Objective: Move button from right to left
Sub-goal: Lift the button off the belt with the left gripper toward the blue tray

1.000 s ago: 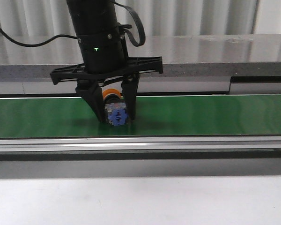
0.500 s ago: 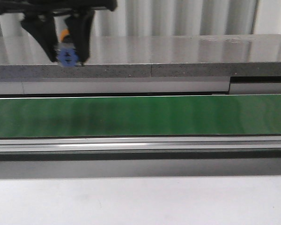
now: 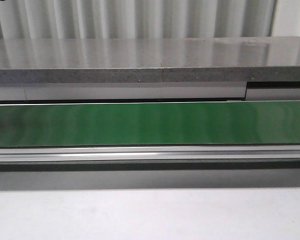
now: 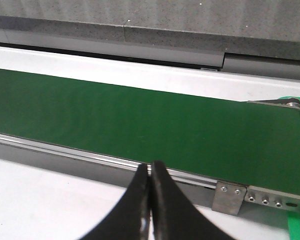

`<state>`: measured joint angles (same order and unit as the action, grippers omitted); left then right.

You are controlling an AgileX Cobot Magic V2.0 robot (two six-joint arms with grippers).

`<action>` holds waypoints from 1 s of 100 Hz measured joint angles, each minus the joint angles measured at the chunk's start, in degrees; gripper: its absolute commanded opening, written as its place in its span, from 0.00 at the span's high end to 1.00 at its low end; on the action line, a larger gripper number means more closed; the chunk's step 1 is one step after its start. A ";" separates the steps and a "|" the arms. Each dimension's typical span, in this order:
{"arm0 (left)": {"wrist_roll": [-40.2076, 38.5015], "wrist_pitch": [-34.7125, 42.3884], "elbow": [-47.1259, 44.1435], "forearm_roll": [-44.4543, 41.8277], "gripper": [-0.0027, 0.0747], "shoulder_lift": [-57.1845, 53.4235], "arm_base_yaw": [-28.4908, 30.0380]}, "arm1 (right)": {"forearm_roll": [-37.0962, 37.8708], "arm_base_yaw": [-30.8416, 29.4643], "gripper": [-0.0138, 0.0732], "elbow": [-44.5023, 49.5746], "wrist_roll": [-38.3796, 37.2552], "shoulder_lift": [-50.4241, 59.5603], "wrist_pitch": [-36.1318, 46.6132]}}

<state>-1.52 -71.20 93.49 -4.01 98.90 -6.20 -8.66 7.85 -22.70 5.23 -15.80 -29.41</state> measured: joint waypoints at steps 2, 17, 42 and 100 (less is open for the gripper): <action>0.72 -0.05 0.00 0.00 0.95 0.00 0.97 | 0.00 0.00 0.92 0.00 0.00 0.00 0.00; 4.04 -0.05 -0.99 0.00 0.95 0.00 7.89 | 0.00 0.00 0.92 0.00 0.00 0.00 0.00; 7.09 -0.05 -5.43 -0.23 0.95 0.43 19.51 | 0.00 0.00 0.92 0.00 0.00 0.00 0.00; 14.59 6.45 -5.83 -1.06 0.93 13.95 28.10 | 0.00 0.00 0.92 0.00 0.00 0.00 0.00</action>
<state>13.07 -64.74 87.65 -5.08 112.85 21.89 -8.66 7.85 -22.70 5.23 -15.80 -29.41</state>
